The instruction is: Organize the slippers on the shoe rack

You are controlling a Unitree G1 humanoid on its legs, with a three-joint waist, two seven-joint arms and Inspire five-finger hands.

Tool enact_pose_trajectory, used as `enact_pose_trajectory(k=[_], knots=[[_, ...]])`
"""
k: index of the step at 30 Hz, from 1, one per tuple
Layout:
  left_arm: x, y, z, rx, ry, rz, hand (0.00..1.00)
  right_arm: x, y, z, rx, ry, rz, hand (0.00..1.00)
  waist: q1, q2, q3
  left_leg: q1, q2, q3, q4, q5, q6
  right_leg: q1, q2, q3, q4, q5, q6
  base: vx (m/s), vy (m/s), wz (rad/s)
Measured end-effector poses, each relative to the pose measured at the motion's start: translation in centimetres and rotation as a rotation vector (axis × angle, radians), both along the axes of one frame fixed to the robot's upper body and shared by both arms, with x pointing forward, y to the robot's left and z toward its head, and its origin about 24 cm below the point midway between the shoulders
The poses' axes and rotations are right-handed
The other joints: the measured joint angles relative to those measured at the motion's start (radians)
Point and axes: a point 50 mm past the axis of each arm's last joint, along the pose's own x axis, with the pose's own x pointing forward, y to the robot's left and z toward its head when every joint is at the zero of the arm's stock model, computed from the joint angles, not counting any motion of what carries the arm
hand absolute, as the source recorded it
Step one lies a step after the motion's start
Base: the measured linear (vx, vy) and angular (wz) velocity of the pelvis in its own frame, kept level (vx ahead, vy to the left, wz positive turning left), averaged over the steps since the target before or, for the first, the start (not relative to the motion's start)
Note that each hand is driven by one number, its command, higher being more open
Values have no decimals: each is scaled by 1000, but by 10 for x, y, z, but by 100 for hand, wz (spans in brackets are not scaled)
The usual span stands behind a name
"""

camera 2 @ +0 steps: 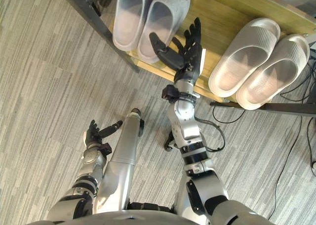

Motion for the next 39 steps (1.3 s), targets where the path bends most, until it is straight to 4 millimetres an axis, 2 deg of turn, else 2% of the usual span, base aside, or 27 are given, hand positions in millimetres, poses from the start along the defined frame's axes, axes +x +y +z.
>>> enact_pose_trajectory(k=[6,17,20,25,27,29,32,35,39], knots=[[-2,-1,-3,-8,16,-1,100,-13,-3,-19,-33,54,-53,100,-2,-1,0,32,8,6,-11,-2,3,33,7,2,-20,5,9,9,22,-2],[-6,-1,-5,-7,26,1,100,-36,-17,-28,-118,55,-180,100,-14,-2,0,64,17,21,-17,-6,11,60,14,15,-33,11,19,10,35,-4],[-10,0,-8,-4,37,0,100,-49,-17,-23,-180,3,-191,100,-20,-4,1,90,23,26,-32,-7,13,85,19,16,-51,15,26,19,34,-5],[-25,7,-17,16,67,11,100,-75,-4,-34,-273,-1,-115,100,-30,-24,-2,189,32,36,-103,-5,16,179,29,15,-125,25,36,72,22,-2],[-32,10,-21,22,85,19,100,-83,2,-42,-330,11,-78,100,-37,-29,-3,236,35,41,-142,-2,22,229,32,8,-172,35,34,106,44,3],[-32,12,-21,30,87,20,100,-95,6,-58,-385,65,-26,100,-47,-48,-14,309,36,53,-207,8,35,303,32,2,-239,53,41,140,69,5],[-32,8,-21,46,90,-20,100,-103,6,-72,-422,114,20,100,-54,-63,-29,375,36,65,-263,14,44,369,32,2,-301,68,50,132,74,-3],[-41,0,-29,127,136,-192,100,-118,-2,-99,-485,229,75,100,-72,-84,-84,503,36,96,-383,36,63,490,35,4,-431,108,72,145,88,-8],[-60,-9,-45,135,221,-281,100,-131,-14,-141,-551,410,115,100,-99,-87,-162,629,36,132,-530,73,78,604,45,15,-589,168,95,126,92,-16]])
